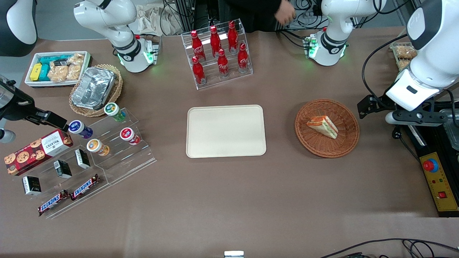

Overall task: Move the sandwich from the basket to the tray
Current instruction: 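Move the left gripper toward the wrapped sandwich in the wicker basket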

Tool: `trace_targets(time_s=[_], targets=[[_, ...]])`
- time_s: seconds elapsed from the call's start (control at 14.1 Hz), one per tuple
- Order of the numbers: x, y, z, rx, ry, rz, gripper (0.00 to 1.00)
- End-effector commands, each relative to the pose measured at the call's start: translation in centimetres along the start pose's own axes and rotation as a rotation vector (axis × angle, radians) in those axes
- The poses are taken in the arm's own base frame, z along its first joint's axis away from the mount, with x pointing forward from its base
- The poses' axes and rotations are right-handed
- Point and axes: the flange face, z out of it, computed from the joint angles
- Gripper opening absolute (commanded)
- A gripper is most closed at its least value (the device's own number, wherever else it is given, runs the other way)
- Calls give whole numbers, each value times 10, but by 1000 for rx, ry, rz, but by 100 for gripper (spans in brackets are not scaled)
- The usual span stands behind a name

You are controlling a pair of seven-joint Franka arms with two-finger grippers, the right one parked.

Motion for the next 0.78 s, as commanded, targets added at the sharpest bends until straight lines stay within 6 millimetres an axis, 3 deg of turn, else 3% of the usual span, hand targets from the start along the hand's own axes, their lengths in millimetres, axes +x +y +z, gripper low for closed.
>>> trace_targets(time_s=[0.0, 0.43, 0.71], targets=[[-4, 0, 1, 9, -17, 23, 100], [-2, -4, 3, -14, -14, -20, 100], [0, 3, 15, -33, -39, -286, 100]])
